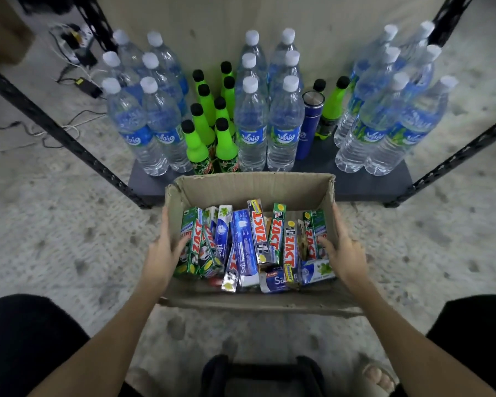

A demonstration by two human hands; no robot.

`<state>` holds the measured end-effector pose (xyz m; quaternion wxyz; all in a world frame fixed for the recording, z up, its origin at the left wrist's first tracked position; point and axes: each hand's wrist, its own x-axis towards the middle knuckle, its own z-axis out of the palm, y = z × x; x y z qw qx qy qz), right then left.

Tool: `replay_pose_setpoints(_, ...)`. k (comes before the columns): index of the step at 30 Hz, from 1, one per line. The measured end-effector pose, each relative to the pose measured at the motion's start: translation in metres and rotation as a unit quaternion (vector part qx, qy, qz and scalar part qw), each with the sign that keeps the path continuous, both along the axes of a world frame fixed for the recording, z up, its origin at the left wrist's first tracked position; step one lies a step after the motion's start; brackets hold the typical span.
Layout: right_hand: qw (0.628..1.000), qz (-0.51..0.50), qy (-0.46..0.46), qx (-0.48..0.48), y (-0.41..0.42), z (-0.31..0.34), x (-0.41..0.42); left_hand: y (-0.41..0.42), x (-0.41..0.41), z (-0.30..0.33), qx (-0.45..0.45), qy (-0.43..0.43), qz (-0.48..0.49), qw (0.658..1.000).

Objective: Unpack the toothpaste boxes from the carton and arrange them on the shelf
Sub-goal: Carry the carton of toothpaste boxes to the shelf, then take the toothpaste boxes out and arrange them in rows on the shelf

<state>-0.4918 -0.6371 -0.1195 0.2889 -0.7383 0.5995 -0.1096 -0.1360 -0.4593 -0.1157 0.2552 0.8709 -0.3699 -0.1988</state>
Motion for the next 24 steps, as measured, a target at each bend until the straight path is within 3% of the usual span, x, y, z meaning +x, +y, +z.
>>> replay_pose_setpoints(3, 1.000, 0.005, 0.003, 0.003, 0.000, 0.001, -0.005, -0.002, 0.003, -0.006, 0.019, -0.031, -0.003, 0.999)
replay_pose_setpoints(20, 1.000, 0.028, 0.008, 0.002, -0.007, 0.007, -0.015, -0.002, 0.007, 0.001, -0.021, -0.005, 0.004, 1.000)
replay_pose_setpoints(24, 0.999, 0.022, 0.006, -0.034, -0.005, 0.017, -0.017, -0.003, 0.005, 0.001, -0.017, -0.063, -0.004, 0.998)
